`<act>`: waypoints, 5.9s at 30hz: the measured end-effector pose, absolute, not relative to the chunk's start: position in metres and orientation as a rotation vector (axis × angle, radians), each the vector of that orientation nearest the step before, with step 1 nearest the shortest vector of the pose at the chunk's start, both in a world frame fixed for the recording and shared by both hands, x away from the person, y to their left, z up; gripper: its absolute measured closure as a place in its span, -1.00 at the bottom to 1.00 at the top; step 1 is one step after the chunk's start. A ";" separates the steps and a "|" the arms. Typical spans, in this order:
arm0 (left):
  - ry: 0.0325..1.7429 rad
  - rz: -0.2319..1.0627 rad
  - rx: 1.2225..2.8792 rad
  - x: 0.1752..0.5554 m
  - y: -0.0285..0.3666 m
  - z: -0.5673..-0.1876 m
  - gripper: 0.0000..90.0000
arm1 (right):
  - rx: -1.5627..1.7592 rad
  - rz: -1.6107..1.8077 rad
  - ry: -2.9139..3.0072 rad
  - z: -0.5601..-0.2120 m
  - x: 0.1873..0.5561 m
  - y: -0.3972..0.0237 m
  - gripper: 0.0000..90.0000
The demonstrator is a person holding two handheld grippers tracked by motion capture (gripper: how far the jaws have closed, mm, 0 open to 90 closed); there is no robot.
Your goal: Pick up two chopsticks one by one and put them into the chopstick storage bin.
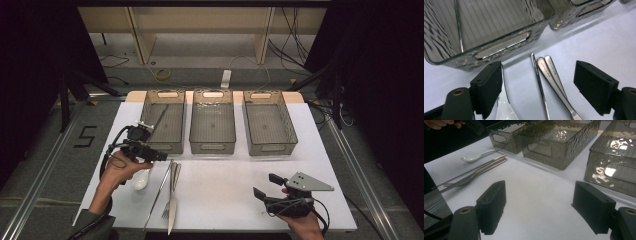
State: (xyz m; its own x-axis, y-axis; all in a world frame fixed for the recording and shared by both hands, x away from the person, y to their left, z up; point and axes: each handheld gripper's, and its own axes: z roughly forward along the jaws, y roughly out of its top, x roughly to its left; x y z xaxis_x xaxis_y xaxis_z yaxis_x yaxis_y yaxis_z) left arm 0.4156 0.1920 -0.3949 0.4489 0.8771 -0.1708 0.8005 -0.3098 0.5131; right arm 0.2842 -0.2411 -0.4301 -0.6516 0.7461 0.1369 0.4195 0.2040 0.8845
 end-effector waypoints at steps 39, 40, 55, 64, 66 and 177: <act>1.379 0.081 2.512 0.376 0.173 -0.449 0.14 | 1.095 1.424 2.167 -0.431 0.285 -0.241 -0.39; 1.382 0.080 2.508 0.376 0.172 -0.450 0.17 | 1.096 1.424 2.168 -0.431 0.285 -0.241 -0.39; 1.371 0.060 2.548 0.375 0.168 -0.458 0.53 | 1.093 1.422 2.170 -0.431 0.285 -0.241 -0.39; 1.403 0.065 2.543 0.376 0.168 -0.462 0.71 | 1.097 1.421 2.171 -0.431 0.285 -0.241 -0.39; 1.405 0.071 2.542 0.376 0.168 -0.462 0.74 | 1.100 1.422 2.170 -0.431 0.285 -0.241 -0.39; 1.308 0.496 1.955 0.531 0.205 -0.344 0.89 | 1.117 1.426 2.161 -0.432 0.286 -0.243 -0.38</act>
